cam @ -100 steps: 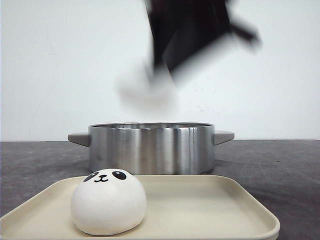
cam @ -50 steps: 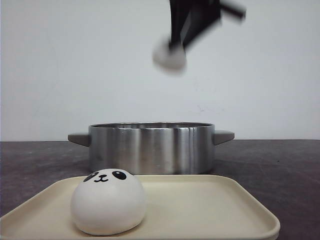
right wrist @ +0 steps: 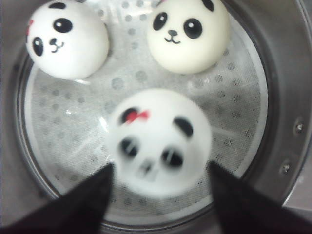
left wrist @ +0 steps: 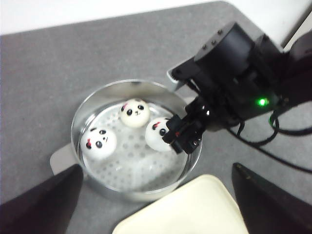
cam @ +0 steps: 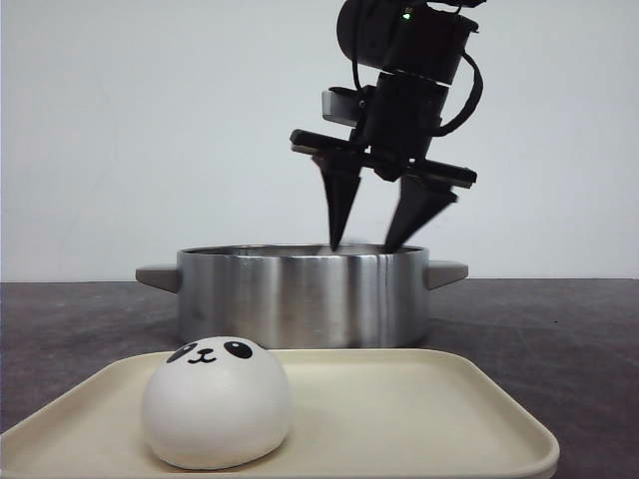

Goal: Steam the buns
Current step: 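Carry the bun with the right gripper into the steamer pot and release, then lower the left gripper onto the last panda bun on the tray and grasp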

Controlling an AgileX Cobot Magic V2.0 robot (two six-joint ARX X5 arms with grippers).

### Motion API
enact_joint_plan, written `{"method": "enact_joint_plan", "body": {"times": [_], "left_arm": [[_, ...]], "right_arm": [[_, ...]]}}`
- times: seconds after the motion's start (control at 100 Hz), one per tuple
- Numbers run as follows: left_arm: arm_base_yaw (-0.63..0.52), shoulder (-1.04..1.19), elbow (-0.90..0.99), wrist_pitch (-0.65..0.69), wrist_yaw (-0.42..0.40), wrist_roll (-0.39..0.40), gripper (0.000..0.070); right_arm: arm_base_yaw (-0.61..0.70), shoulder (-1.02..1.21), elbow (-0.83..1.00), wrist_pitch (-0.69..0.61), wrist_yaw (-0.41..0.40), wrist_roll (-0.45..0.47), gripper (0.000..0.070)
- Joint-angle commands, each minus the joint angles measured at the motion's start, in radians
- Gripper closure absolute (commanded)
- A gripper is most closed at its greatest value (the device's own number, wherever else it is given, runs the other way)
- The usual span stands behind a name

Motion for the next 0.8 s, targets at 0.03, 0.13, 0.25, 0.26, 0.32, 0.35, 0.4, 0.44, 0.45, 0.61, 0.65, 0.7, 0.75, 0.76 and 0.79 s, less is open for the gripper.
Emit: {"method": "enact_joint_plan", "body": {"times": [0.03,0.13,0.25,0.26,0.32,0.35,0.4,0.44,0.45,0.61,0.65,0.7,0.75,0.76,0.79], "left_arm": [[-0.016,0.011,0.013,-0.013,0.001,0.006,0.0120],[-0.024,0.011,0.003,-0.031,0.001,0.006,0.0120],[-0.039,0.010,-0.061,-0.051,0.008,-0.017,0.0120],[-0.040,0.010,-0.070,-0.051,0.011,-0.019,0.0120],[-0.048,0.010,-0.122,-0.045,0.037,-0.032,0.0120],[-0.052,0.010,-0.154,-0.041,0.050,-0.044,0.0120],[-0.062,0.010,-0.211,-0.029,0.072,-0.063,0.0120],[-0.071,0.011,-0.265,-0.009,0.089,-0.084,0.0120],[-0.072,0.011,-0.271,-0.006,0.091,-0.087,0.0120],[-0.106,0.016,-0.441,0.093,0.151,-0.187,0.0120],[-0.114,0.020,-0.468,0.109,0.164,-0.201,0.0120],[-0.124,0.032,-0.491,0.116,0.170,-0.204,0.0120],[-0.136,0.055,-0.503,0.113,0.169,-0.204,0.0120],[-0.138,0.060,-0.504,0.112,0.169,-0.204,0.0120],[-0.143,0.078,-0.505,0.111,0.170,-0.204,0.0120]], "right_arm": [[0.005,0.024,0.014,0.004,-0.010,-0.007,0.0215],[0.005,0.022,0.028,0.000,-0.011,-0.006,0.0220],[0.005,-0.011,0.105,-0.078,-0.040,-0.011,0.0651],[0.005,-0.015,0.113,-0.084,-0.040,-0.012,0.0693],[0.011,-0.045,0.158,-0.111,-0.045,-0.020,0.0688],[0.018,-0.065,0.183,-0.122,-0.044,-0.023,0.0688],[0.033,-0.106,0.223,-0.141,-0.042,-0.024,0.0688],[0.047,-0.142,0.251,-0.150,-0.041,-0.029,0.0688],[0.051,-0.151,0.257,-0.151,-0.040,-0.031,0.0688],[0.122,-0.317,0.307,-0.139,0.005,-0.029,0.0688],[0.143,-0.360,0.307,-0.126,0.028,-0.029,0.0688],[0.169,-0.406,0.307,-0.106,0.060,-0.029,0.0688],[0.189,-0.449,0.307,-0.091,0.094,-0.029,0.0688],[0.193,-0.456,0.307,-0.089,0.100,-0.030,0.0688],[0.201,-0.478,0.307,-0.083,0.116,-0.030,0.0688]]}}
